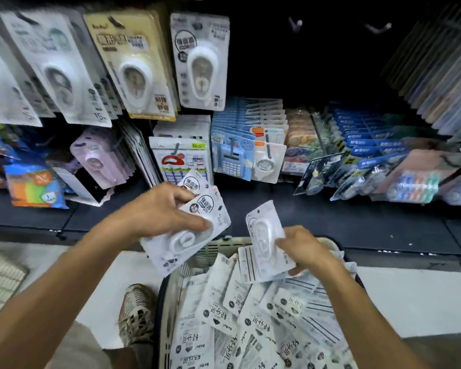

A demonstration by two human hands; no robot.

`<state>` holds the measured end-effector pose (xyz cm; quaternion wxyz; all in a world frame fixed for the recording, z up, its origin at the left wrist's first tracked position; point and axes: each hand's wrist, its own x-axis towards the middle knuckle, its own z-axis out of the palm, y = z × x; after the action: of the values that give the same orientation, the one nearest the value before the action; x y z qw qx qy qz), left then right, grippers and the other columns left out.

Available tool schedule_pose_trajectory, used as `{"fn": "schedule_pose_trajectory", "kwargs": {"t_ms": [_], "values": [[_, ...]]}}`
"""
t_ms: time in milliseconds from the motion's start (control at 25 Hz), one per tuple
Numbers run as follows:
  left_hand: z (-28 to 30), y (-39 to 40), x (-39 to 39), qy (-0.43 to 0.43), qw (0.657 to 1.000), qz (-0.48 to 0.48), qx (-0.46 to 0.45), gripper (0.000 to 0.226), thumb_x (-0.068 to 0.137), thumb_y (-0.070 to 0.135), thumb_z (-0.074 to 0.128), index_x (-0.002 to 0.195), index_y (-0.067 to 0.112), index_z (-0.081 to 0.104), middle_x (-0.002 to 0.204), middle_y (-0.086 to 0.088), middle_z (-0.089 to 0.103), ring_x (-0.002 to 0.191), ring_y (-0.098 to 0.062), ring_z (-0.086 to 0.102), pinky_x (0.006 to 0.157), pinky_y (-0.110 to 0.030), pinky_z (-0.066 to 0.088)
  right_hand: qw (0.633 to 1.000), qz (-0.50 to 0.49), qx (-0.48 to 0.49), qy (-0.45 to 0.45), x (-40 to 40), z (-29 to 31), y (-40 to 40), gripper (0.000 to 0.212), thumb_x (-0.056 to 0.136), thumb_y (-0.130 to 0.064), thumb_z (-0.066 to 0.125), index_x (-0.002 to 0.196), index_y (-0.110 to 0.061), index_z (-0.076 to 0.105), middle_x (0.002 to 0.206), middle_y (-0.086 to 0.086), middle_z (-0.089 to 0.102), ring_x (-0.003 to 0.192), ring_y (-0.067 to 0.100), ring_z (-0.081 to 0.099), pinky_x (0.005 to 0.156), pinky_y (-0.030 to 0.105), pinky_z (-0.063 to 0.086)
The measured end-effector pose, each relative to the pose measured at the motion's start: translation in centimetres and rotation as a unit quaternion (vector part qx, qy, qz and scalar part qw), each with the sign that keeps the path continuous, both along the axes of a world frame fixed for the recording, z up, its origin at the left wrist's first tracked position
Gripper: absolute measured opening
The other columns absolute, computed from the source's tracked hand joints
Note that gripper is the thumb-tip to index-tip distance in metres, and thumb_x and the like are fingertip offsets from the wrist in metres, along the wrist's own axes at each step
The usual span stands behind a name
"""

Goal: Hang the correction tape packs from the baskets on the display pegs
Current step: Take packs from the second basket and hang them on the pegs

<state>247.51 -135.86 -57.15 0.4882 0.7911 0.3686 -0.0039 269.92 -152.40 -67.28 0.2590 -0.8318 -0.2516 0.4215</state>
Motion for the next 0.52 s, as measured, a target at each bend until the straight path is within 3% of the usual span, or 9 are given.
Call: {"fn": "schedule_pose_trajectory", "kwargs": {"t_ms": [80,200,360,440,520], "values": [[5.5,1.6,-0.8,-0.062,0.998,-0.011,0.026,0.017,0.069,0.035,0.092,0.08,0.028,0.081,0.078,0.008,0.079,0.065,-0.004,0.07,0.054,-0.011,0.048,0.992,-0.036,0.117,0.027,1.5,3.8,0.6,0.023,0.099,-0.012,0.054,0.091,-0.018,0.075,0.072,0.004,0.072,0.052,0.013,0.064,0.043,0.026,0.049],[11.9,3.4,-2.7,-0.17,0.985,-0.005,0.021,0.043,0.057,0.039,0.096,0.092,0.018,0.082,0.092,-0.005,0.081,0.076,-0.014,0.077,0.06,-0.017,0.056,0.944,-0.044,0.32,0.067,0.5,8.9,1.7,0.023,0.105,-0.023,0.052,0.108,-0.025,0.075,0.079,-0.001,0.077,0.051,0.008,0.059,0.041,0.02,0.042],[13.5,5.3,-4.3,-0.324,0.937,0.128,-0.028,0.072,0.022,0.048,0.1,0.084,0.016,0.083,0.085,-0.009,0.08,0.065,-0.017,0.076,0.057,-0.023,0.059,0.89,0.032,0.453,0.032,-2.5,13.8,4.6,0.027,0.107,-0.022,0.049,0.111,-0.035,0.073,0.099,0.0,0.079,0.062,-0.001,0.067,0.048,0.008,0.044],[13.5,5.8,-4.7,-0.353,0.922,0.154,-0.042,0.077,0.022,0.046,0.101,0.089,0.013,0.082,0.091,-0.013,0.08,0.069,-0.021,0.077,0.058,-0.026,0.06,0.883,0.026,0.468,-0.009,-3.6,15.6,7.3,0.024,0.106,-0.026,0.05,0.108,-0.032,0.072,0.099,0.001,0.078,0.077,0.014,0.072,0.055,0.024,0.054],[13.9,6.0,-5.0,-0.36,0.921,0.145,-0.029,0.078,0.028,0.045,0.101,0.095,0.012,0.081,0.097,-0.016,0.079,0.075,-0.025,0.078,0.059,-0.027,0.06,0.88,-0.007,0.473,-0.033,-4.2,17.2,9.7,0.022,0.106,-0.028,0.051,0.103,-0.023,0.072,0.098,0.01,0.076,0.092,0.034,0.07,0.079,0.052,0.058]]}}
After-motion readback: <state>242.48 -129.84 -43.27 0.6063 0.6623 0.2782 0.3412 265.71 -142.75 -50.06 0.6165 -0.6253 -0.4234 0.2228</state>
